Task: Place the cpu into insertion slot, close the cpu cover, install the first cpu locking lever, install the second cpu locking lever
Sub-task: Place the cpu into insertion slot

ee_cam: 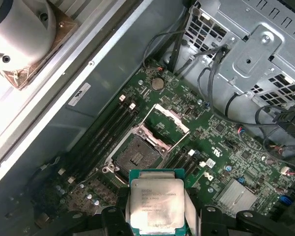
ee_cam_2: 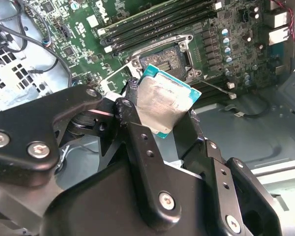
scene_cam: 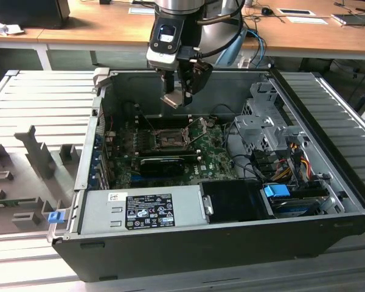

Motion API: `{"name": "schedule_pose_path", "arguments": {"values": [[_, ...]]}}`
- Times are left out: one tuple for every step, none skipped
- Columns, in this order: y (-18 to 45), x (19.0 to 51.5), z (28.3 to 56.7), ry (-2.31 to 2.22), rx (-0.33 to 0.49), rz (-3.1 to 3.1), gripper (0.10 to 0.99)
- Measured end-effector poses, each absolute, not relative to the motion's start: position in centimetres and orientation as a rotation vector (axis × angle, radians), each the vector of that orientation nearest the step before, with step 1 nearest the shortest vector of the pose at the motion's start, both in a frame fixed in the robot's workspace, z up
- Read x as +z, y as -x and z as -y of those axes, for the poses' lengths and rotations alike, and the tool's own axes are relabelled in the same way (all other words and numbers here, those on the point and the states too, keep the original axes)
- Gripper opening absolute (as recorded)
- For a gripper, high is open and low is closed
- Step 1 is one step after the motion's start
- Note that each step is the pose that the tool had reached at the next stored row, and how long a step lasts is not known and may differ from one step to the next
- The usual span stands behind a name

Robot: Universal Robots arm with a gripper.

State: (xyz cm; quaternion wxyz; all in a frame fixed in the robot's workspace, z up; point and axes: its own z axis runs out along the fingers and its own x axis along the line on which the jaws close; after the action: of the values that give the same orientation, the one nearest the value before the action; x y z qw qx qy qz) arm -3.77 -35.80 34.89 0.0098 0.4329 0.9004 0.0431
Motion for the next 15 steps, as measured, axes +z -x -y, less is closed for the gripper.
{"name": "schedule_pose_path", "arguments": {"values": [[3.78, 34.89, 35.8, -1.363, 0.134, -2.805, 0.529], [3.77, 34.88, 35.8, -1.368, 0.134, -2.802, 0.529], [3.77, 34.88, 35.8, -1.375, 0.134, -2.799, 0.529], [3.77, 34.88, 35.8, -1.381, 0.134, -2.796, 0.529], [3.78, 34.88, 35.8, -1.387, 0.134, -2.793, 0.529], [3.77, 34.87, 35.8, -1.399, 0.134, -2.786, 0.529], [3.77, 34.87, 35.8, -1.404, 0.134, -2.783, 0.529], [3.77, 34.86, 35.8, -1.411, 0.134, -2.78, 0.529], [3.77, 34.86, 35.8, -1.423, 0.134, -2.773, 0.529], [3.77, 34.85, 35.8, -1.433, 0.133, -2.768, 0.529], [3.78, 34.84, 35.8, -1.449, 0.133, -2.759, 0.529], [3.78, 34.82, 35.8, -1.472, 0.133, -2.746, 0.529], [3.78, 34.82, 35.8, -1.487, 0.133, -2.737, 0.529], [3.78, 34.81, 35.8, -1.506, 0.132, -2.726, 0.529], [3.78, 34.8, 35.8, -1.518, 0.132, -2.719, 0.529]]}}
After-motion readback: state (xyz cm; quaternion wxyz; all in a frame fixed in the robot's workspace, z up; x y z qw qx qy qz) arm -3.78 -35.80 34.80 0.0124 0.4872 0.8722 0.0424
